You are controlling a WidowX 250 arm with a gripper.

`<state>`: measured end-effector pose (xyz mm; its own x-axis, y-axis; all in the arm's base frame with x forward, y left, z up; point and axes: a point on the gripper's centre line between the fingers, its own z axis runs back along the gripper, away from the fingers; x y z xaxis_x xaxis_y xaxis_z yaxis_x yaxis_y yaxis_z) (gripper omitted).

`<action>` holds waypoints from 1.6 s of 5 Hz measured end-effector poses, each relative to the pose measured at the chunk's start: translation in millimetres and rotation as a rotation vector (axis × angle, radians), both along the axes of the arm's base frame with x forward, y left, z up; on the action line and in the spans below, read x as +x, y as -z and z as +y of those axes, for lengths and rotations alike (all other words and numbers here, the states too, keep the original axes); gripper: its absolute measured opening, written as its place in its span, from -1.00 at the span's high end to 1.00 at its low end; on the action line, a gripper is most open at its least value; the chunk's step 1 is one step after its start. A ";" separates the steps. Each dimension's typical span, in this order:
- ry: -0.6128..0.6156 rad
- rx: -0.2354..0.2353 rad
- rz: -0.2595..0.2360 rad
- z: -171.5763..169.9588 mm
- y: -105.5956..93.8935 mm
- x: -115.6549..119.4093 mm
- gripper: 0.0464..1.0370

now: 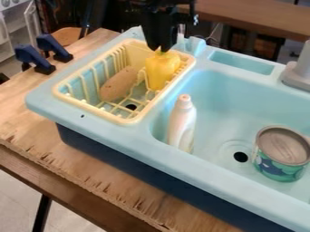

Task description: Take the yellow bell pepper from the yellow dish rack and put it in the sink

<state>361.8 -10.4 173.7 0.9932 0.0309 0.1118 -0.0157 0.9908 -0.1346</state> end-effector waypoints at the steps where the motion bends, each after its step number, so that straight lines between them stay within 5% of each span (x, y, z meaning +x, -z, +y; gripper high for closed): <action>1: -0.009 -0.007 -0.002 -0.9 1.2 0.1 0.77; 3: -0.052 0.045 -0.007 -6.0 -8.8 -14.2 0.88; 4: -0.055 0.150 -0.096 -26.4 -54.5 -31.8 0.88; 5: -0.005 0.181 -0.134 -47.5 -74.4 -38.1 0.88; 6: 0.197 0.107 -0.134 -75.9 -78.0 -29.2 0.88; 7: 0.294 0.091 0.005 -103.6 -52.9 -20.8 0.88; 8: 0.323 0.069 0.033 -121.3 -32.8 -24.7 0.88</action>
